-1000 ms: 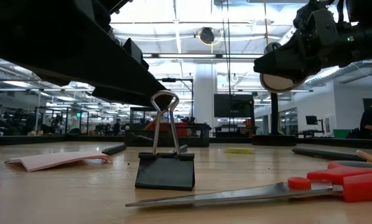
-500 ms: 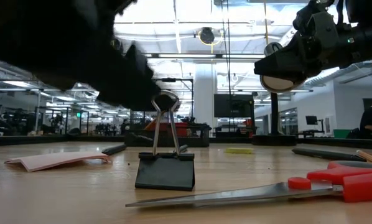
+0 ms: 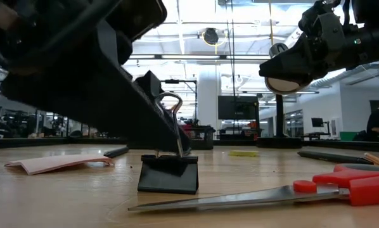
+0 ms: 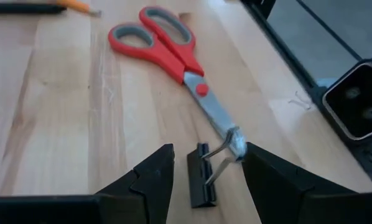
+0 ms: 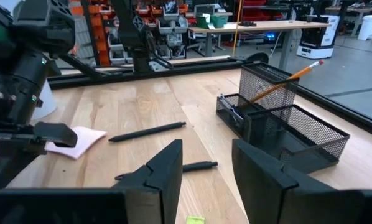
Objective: Pick and place office supplies into organizer
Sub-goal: Put the black binder clip into the black desk organizer
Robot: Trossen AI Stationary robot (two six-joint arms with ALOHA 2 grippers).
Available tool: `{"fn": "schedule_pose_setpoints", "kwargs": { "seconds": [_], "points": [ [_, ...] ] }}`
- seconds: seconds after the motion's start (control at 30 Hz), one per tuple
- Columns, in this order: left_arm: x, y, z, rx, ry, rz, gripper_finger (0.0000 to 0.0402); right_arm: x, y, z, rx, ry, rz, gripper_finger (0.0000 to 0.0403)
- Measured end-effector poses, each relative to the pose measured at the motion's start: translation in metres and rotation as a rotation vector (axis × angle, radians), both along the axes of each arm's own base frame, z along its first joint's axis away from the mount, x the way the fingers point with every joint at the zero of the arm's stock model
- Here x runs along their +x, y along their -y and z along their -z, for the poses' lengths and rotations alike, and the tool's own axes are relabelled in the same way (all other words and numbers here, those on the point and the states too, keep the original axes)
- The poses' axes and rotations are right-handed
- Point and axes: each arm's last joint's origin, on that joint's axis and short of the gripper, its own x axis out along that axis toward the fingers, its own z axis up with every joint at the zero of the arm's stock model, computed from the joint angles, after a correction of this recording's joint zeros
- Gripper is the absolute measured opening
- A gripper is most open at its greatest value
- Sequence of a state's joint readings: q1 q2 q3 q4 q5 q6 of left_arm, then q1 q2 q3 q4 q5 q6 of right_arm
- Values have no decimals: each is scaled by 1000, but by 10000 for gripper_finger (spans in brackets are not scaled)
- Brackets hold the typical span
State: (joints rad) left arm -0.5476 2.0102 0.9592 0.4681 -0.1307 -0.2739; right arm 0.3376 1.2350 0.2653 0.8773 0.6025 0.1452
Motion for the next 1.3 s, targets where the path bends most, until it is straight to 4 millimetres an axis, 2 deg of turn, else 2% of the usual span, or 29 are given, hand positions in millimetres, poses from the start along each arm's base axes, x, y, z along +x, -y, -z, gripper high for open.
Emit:
{"fn": "schedule_pose_setpoints", "kwargs": {
  "seconds": [0.2,0.3,0.8,0.9,1.03,1.17,1.3],
  "points": [
    [0,0,0,12,3,-15,190,0,0,1,-2,-6,0,130],
    [1,0,-1,8,16,-14,177,0,0,1,-2,-6,-1,130],
    [1,-2,-1,22,20,-13,14,0,0,1,-2,-7,0,130],
    [1,-2,-3,21,25,-15,9,0,0,1,-2,-7,0,130],
    [1,-3,-10,29,41,-25,26,0,0,1,-2,-7,0,130],
    [1,-7,-24,50,67,-64,26,0,0,1,3,-5,0,130],
    [-4,-15,-40,126,65,-120,8,0,0,1,19,-6,3,130]
  ]
}}
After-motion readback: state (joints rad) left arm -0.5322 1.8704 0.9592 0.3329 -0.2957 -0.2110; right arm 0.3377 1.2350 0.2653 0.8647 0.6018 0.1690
